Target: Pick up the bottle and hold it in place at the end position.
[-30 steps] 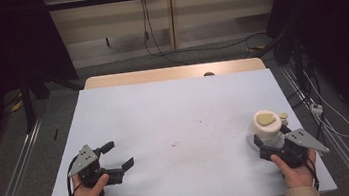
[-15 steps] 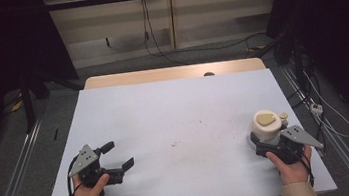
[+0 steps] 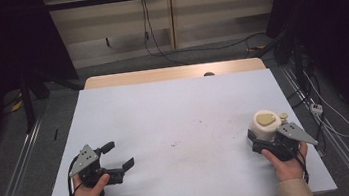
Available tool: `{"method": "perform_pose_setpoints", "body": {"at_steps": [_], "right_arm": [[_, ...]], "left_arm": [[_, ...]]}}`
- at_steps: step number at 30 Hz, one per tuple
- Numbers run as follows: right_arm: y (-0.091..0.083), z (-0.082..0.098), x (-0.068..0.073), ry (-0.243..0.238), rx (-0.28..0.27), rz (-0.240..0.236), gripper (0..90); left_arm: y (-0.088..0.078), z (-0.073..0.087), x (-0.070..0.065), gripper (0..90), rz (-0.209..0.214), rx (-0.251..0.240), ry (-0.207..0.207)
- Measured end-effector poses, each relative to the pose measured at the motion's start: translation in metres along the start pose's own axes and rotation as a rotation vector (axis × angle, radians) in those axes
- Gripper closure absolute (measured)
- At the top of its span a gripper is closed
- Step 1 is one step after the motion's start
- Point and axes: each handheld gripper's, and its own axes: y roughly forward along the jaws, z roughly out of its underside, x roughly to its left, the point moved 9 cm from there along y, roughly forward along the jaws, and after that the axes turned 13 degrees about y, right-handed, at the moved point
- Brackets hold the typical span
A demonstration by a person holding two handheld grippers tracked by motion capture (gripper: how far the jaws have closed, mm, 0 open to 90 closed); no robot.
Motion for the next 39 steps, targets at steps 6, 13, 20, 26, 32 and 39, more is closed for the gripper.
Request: {"method": "perform_pose_setpoints", "body": {"at_steps": [6,13,20,26,32,39], "right_arm": [[0.0029,-0.0014,0.0005,0.007,-0.010,0.006,3.0],[0.0054,-0.0027,0.0001,0.018,-0.018,0.012,4.4],[0.0074,-0.0032,-0.0001,0.027,-0.017,0.015,5.0],[0.0080,-0.0038,-0.0005,0.038,-0.021,0.014,5.8],[0.0075,-0.0044,-0.0003,0.045,-0.028,0.009,6.3],[0.0066,-0.0056,-0.0011,0.062,-0.036,-0.007,6.7]], "left_arm": [[0.0001,-0.0003,0.0001,3.8,0.000,-0.002,-0.001],[-0.0002,-0.0008,0.0002,3.8,-0.001,-0.008,-0.006],[0.0002,-0.0006,0.0004,3.8,-0.002,-0.006,-0.005],[-0.0003,-0.0009,0.0007,3.8,-0.003,-0.009,-0.007],[-0.0001,-0.0009,0.0003,3.8,0.000,-0.009,-0.008],[-0.0008,-0.0014,0.0014,3.8,-0.003,-0.016,-0.013]]}}
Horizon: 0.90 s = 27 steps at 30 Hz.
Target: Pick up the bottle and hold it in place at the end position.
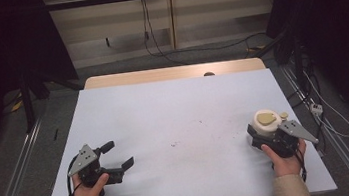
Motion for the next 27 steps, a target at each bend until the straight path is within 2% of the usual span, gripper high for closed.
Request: {"method": "perform_pose_setpoints", "body": {"at_steps": [6,18,27], "right_arm": [[-0.001,-0.003,0.006,-0.010,-0.013,-0.013,6.9],[0.001,-0.009,0.026,-0.040,-0.022,-0.074,7.1],[0.009,-0.011,0.035,-0.067,-0.013,-0.086,7.1]], "left_arm": [[0.000,-0.001,0.000,3.8,0.002,-0.004,-0.001],[-0.001,-0.001,0.000,3.8,-0.001,-0.005,0.000],[-0.002,-0.002,0.001,3.8,-0.012,-0.017,-0.008]]}}
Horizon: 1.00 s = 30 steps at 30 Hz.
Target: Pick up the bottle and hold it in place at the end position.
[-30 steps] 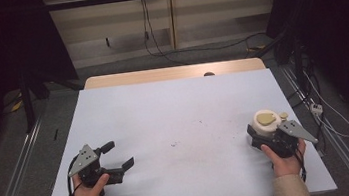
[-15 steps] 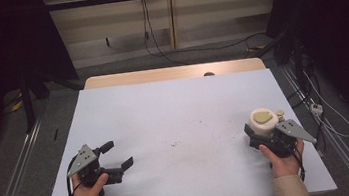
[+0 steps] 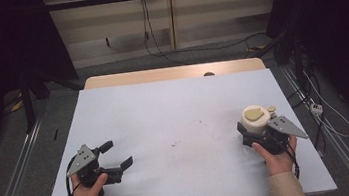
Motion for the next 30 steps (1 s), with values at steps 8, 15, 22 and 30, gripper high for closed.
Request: {"method": "perform_pose_setpoints", "body": {"at_steps": [8,15,22,30], "right_arm": [[0.004,-0.002,0.007,-0.003,0.003,-0.025,7.1],[0.007,-0.002,0.014,-0.015,0.011,-0.044,7.1],[0.012,-0.002,0.019,-0.016,0.017,-0.063,7.1],[0.017,-0.001,0.027,-0.023,0.024,-0.081,7.1]], "left_arm": [[0.000,0.000,0.000,3.8,0.004,-0.001,0.004],[-0.001,-0.001,0.000,3.8,0.002,-0.005,0.003],[-0.002,-0.001,0.001,3.8,-0.002,-0.009,0.001],[-0.005,-0.001,0.002,3.9,-0.009,-0.016,-0.003]]}}
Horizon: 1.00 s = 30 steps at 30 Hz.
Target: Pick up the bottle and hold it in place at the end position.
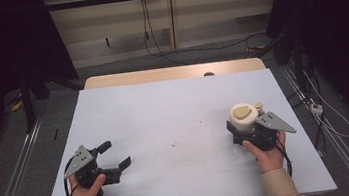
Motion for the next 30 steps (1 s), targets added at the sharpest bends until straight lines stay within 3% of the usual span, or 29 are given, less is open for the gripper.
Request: {"method": "perform_pose_setpoints", "body": {"at_steps": [30], "right_arm": [[0.014,-0.003,0.019,-0.011,0.009,-0.047,7.2]], "left_arm": [[-0.003,0.000,0.000,4.2,-0.001,-0.010,0.002]]}}
